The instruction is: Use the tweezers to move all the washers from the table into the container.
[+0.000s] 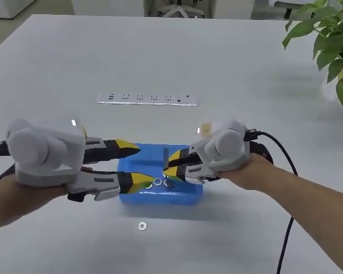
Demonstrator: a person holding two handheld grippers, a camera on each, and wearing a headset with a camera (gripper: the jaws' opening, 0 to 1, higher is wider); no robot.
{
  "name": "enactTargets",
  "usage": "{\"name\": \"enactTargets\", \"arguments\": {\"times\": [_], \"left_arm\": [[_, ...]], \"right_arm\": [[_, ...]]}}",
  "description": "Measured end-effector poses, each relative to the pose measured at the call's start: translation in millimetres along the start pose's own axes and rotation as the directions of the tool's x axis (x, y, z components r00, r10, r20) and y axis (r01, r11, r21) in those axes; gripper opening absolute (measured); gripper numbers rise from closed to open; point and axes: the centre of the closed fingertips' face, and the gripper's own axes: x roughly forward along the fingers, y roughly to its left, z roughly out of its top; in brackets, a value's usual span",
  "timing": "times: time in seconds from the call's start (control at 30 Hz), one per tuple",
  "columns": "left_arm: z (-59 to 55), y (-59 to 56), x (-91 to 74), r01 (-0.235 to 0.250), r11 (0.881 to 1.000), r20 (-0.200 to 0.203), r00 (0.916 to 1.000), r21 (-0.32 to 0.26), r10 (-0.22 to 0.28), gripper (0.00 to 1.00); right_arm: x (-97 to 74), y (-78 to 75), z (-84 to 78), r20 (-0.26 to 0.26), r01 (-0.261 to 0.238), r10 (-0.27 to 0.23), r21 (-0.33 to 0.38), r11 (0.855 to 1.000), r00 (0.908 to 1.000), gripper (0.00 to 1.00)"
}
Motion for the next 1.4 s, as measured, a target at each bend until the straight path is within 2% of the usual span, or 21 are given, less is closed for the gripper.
{"name": "enactTargets", "arguments": {"times": [0.13,0.4,0.53,0.73,0.93,1.03,1.4], "left_arm": [[1.0,3.2,7.2,0.013,1.0,-0.005,0.9999,0.019,-0.013,0.29],[6.2,7.9,20.9,0.036,0.997,-0.012,0.9993,0.065,-0.035,0.23],[12.5,9.4,28.2,0.051,0.994,-0.009,0.9987,0.092,-0.05,0.2],[15.9,7.9,36.5,0.09,0.985,-0.031,0.9958,0.144,-0.086,0.14],[14.2,5.4,40.3,0.12,0.977,-0.059,0.9921,0.177,-0.111,0.1],[13.3,4.3,41.0,0.129,0.974,-0.064,0.9908,0.185,-0.12,0.07],[12.0,-1.8,40.9,0.161,0.965,-0.075,0.9861,0.206,-0.149,0.05]], "right_arm": [[0.4,-0.2,0.0,0.001,0.0,0.0,-0.004,1.0,1.0,0.1],[0.3,0.7,0.0,0.002,-0.004,0.004,-0.011,1.0,1.0,0.1],[0.3,1.3,0.1,0.002,-0.007,0.007,-0.025,1.0,1.0,0.1],[0.8,1.9,0.3,0.002,-0.013,0.014,-0.046,0.999,0.9999,0.1],[1.2,2.0,0.4,0.002,-0.016,0.017,-0.054,0.998,0.9999,0.1],[0.8,2.2,0.5,0.002,-0.018,0.018,-0.059,0.998,0.9998,0.1],[1.1,3.3,-1.2,-0.005,-0.019,0.019,-0.051,0.998,0.9998,0.12]]}}
